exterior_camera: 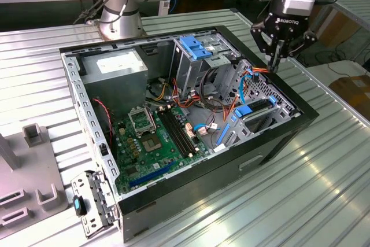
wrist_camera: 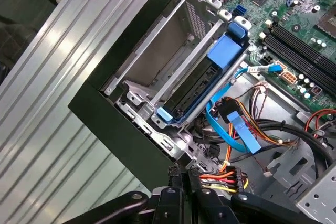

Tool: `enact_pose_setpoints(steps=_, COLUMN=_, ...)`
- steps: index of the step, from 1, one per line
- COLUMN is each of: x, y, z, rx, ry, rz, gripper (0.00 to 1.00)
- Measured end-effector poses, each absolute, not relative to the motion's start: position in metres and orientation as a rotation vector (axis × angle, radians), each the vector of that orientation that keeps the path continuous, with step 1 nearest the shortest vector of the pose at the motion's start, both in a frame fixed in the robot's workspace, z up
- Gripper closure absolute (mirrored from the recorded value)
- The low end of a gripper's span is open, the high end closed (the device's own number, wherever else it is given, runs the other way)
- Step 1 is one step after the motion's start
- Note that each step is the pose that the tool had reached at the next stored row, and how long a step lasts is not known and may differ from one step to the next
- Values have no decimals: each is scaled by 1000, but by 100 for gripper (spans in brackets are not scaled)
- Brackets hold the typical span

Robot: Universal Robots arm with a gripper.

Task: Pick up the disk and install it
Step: 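Insert the first disk wire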

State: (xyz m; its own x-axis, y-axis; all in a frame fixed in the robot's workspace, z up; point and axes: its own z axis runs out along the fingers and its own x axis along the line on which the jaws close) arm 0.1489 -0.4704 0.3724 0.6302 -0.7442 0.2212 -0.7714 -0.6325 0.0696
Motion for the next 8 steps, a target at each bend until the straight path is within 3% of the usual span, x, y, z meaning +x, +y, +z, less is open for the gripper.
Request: enact_pose_setpoints(steps=8, x=149, y=-470, z=372, rx=2591, ry=-1437, rz=240, gripper=84)
